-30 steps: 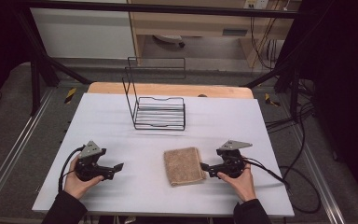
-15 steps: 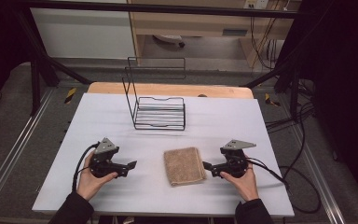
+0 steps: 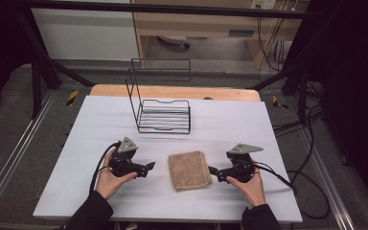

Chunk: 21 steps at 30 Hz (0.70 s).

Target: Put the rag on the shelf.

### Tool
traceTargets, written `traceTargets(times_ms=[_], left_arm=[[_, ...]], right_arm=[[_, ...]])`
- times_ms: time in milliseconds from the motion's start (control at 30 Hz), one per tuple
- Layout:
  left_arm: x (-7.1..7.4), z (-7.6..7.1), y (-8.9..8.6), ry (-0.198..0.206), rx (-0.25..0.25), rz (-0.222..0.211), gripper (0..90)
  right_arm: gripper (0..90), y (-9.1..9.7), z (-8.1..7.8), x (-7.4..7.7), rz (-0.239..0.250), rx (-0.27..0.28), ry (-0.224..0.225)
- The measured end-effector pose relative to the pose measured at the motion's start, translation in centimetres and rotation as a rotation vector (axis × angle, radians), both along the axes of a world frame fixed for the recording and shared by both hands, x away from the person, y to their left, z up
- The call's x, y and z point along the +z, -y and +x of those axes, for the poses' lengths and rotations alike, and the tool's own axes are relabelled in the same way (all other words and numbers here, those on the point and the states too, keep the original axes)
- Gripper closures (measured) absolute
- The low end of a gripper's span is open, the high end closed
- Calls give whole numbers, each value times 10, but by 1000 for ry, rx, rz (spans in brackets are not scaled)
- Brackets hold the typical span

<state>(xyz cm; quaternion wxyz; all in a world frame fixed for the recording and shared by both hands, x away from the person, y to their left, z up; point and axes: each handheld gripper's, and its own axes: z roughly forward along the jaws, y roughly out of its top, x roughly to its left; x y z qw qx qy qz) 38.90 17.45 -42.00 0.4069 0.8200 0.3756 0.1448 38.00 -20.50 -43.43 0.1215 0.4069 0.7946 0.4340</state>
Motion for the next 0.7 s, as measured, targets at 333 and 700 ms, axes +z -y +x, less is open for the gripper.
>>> traceTargets(times_ms=[333,700], left_arm=[[-3,15,30,-31,10,-5,122],[-10,29,47,-64,48,-8,229]], right_arm=[[21,0,0,0,-1,-1,1],[28,0,0,-1,-10,-4,6]])
